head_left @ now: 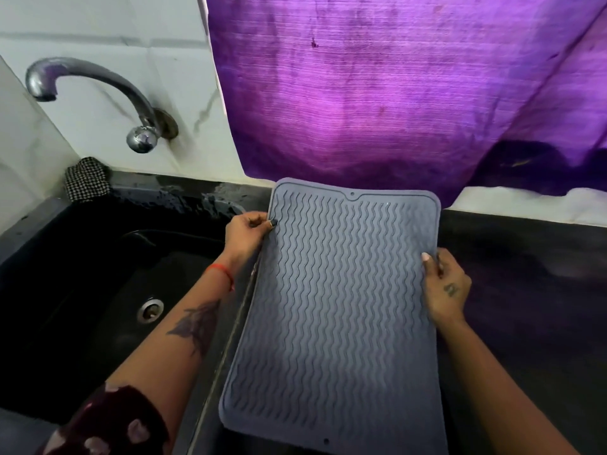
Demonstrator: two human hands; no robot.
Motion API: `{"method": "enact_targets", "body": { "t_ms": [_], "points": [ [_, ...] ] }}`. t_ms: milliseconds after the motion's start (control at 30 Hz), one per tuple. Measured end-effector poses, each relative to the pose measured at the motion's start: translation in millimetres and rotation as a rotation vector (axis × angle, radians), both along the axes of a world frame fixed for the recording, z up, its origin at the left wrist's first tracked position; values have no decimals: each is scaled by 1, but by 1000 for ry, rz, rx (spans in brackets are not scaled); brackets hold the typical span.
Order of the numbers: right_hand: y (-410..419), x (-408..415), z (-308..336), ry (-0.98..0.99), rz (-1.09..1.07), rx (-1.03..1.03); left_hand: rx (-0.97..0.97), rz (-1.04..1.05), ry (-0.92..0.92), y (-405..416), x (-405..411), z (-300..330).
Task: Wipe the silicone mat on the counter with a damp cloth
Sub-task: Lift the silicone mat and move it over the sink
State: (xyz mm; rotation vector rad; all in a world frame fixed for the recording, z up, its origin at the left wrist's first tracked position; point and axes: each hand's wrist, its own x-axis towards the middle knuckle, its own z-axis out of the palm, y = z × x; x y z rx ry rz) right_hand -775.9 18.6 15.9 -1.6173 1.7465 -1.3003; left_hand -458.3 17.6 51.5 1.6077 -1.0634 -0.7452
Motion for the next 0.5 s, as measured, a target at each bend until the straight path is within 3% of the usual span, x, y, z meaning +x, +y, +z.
{"method": "enact_targets", "body": {
  "t_ms": [500],
  "points": [
    [-18,15,-18,74,-73,112,252,70,-265,-36,15,-40]
  ]
}}
